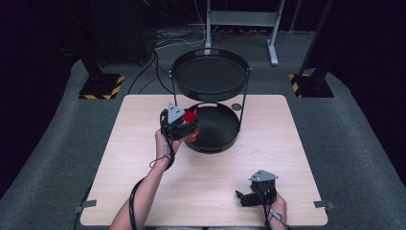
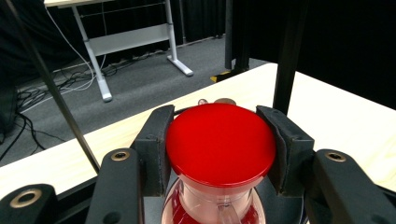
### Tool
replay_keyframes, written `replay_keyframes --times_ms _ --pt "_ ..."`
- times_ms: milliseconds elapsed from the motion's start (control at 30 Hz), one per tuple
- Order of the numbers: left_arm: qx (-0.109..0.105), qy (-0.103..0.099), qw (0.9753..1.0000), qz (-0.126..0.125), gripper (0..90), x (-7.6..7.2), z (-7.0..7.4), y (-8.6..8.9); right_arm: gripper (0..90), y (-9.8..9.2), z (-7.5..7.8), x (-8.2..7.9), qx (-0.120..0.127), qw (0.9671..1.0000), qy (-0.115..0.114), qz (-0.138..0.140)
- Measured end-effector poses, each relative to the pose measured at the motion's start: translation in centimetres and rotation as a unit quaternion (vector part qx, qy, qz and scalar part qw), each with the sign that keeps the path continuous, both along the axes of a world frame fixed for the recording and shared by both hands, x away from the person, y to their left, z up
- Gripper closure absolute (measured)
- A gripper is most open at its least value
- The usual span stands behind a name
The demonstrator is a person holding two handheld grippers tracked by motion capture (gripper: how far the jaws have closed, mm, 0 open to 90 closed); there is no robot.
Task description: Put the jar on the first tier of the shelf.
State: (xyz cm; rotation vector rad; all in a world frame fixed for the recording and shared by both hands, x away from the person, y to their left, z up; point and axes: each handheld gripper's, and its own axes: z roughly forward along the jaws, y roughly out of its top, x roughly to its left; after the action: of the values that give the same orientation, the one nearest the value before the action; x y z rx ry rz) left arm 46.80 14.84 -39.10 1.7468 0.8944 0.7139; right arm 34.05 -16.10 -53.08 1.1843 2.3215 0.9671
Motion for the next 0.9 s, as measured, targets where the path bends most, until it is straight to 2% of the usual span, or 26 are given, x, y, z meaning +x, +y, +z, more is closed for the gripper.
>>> replay_keyframes --times_ms 900 --pt "-0.005 0.005 1.0000 -0.001 48.5 1.2 -0.4 -1.4 0.0 0.0 0.0 0.0 0.000 1.0000 -0.001 0.000"
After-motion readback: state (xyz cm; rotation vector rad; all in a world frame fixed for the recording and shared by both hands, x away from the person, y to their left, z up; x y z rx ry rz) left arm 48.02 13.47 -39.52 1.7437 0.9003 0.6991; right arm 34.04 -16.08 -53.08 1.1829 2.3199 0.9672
